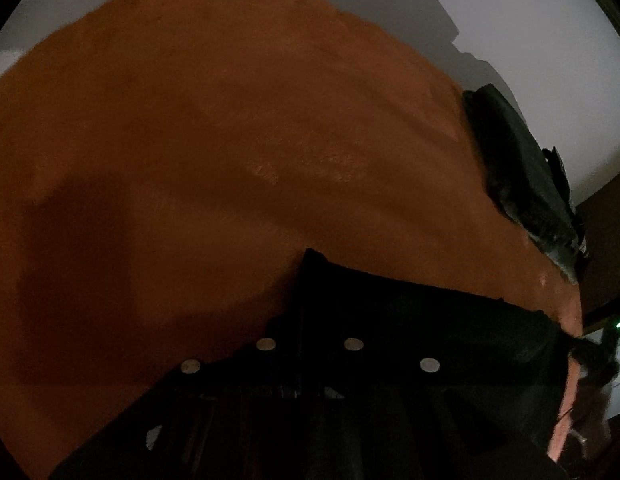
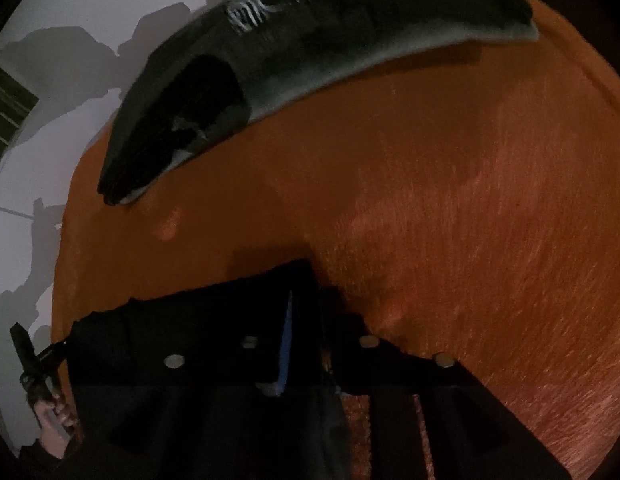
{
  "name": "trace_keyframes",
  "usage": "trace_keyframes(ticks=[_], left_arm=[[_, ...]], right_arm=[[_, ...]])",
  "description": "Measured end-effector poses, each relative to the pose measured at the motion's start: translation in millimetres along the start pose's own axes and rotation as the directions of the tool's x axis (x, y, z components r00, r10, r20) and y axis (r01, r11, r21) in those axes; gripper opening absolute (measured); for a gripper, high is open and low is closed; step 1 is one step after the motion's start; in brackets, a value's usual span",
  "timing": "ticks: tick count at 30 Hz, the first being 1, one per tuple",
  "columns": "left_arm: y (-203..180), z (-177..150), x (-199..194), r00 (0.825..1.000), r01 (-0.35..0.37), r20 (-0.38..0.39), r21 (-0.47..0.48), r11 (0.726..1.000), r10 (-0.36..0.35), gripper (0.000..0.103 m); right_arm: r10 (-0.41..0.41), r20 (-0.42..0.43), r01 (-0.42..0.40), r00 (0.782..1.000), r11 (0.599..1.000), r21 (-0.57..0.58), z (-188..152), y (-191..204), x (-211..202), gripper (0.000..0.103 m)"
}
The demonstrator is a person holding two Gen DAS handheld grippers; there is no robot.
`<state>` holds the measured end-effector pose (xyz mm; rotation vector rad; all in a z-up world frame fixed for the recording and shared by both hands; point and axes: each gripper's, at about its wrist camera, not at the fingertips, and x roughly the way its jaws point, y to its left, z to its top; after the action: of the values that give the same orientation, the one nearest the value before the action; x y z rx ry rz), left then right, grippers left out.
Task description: Fold clothes
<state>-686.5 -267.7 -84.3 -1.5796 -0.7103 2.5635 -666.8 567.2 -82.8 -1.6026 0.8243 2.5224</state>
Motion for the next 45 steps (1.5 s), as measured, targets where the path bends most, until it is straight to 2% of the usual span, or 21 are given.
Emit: trace_keyframes(ticks=[3,4,6,7,8,11,13,16,19,22,23,25,27,28,31,33,34,37,39,41,45], left_arm=[[13,9,2,0.994,0.094,-0.053,-0.115,0.989,-0.100,0.021],[13,11,3,0.992,0.110,-0.049,-0.117,0.987,-0.117,0.027],[1,11,4,0.997,0.070,-0.024,-0.041,0.997,-0.071,0.026],[-7,9,3,1.000,0.022,-0.005,0.013,1.000,-0.022,0.013],[-12,6,3,0.999,-0.031,0.010,0.052,0.998,0.030,0.007],[-19,5,11,0.994,-0.107,0.009,0.073,0.992,0.106,0.010],[-17,8,14,0.994,-0.103,-0.018,0.039,0.994,0.104,0.012],[-16,11,8,0.996,-0.076,-0.043,-0.038,0.996,0.074,0.015],[-29,3,-24,0.995,-0.099,0.012,-0.034,0.995,0.100,0.019],[-62,-29,-72,0.987,-0.129,0.105,0.071,0.989,0.121,0.029],[-74,-48,-84,0.990,-0.106,0.105,0.107,0.989,0.094,0.039],[-100,-99,-104,0.997,-0.028,0.077,0.188,0.982,0.014,0.048],[-128,-155,-122,0.997,0.040,0.045,0.273,0.961,-0.054,0.050],[-143,-186,-125,0.997,0.046,0.037,0.321,0.946,-0.061,0.050],[-176,-259,-113,0.998,0.052,0.005,0.399,0.916,-0.059,0.050],[-183,-294,-102,0.999,0.046,-0.023,0.423,0.905,-0.040,0.050],[-186,-309,-95,0.999,0.040,-0.035,0.435,0.900,-0.027,0.050],[-183,-325,-74,0.998,0.001,-0.050,0.459,0.888,0.025,0.050],[-167,-325,-64,0.995,-0.020,-0.079,0.441,0.897,0.062,0.050],[-148,-323,-66,0.993,-0.053,-0.070,0.433,0.900,0.093,0.050],[-96,-316,-84,0.983,-0.155,-0.025,0.400,0.903,0.179,0.050]], right_arm=[[0.032,-0.002,-0.032,0.999,0.999,-0.022,1,5,-1,0.032],[0.043,-0.001,-0.043,0.999,0.999,-0.030,2,7,-2,0.033],[0.018,0.018,-0.017,1.000,0.998,-0.053,2,13,-3,0.029],[-0.012,0.027,0.014,1.000,0.997,-0.070,2,18,-4,0.011],[-0.032,0.028,0.034,0.999,0.997,-0.076,1,19,-5,0.005],[-0.099,0.034,0.101,0.994,0.994,-0.049,5,22,8,0.005],[-0.118,0.022,0.119,0.993,0.992,-0.049,4,22,15,0.008],[-0.141,0.004,0.141,0.990,0.981,-0.131,2,33,18,0.016],[-0.122,0.101,0.137,0.987,0.978,-0.160,-6,49,-17,0.018],[-0.054,0.177,0.090,0.983,0.975,-0.201,-40,75,-64,0.018],[-0.029,0.190,0.071,0.981,0.973,-0.221,-54,85,-78,0.018],[0.010,0.195,0.044,0.981,0.962,-0.270,-103,109,-92,0.018],[0.046,0.194,0.019,0.980,0.947,-0.320,-154,134,-103,0.018],[0.064,0.193,0.006,0.979,0.939,-0.344,-180,147,-108,0.018],[0.106,0.147,-0.044,0.983,0.927,-0.372,-253,176,-98,0.018],[0.138,0.101,-0.088,0.985,0.915,-0.395,-291,189,-88,0.018],[0.126,0.091,-0.077,0.988,0.905,-0.417,-306,194,-81,0.018],[0.075,0.023,-0.057,0.997,0.895,-0.442,-330,198,-53,0.018],[0.068,-0.031,-0.075,0.997,0.911,-0.405,-330,186,-40,0.018],[0.045,-0.014,-0.047,0.999,0.917,-0.396,-327,169,-40,0.016],[-0.083,0.088,0.110,0.993,0.922,-0.370,-306,113,-61,0.015]])
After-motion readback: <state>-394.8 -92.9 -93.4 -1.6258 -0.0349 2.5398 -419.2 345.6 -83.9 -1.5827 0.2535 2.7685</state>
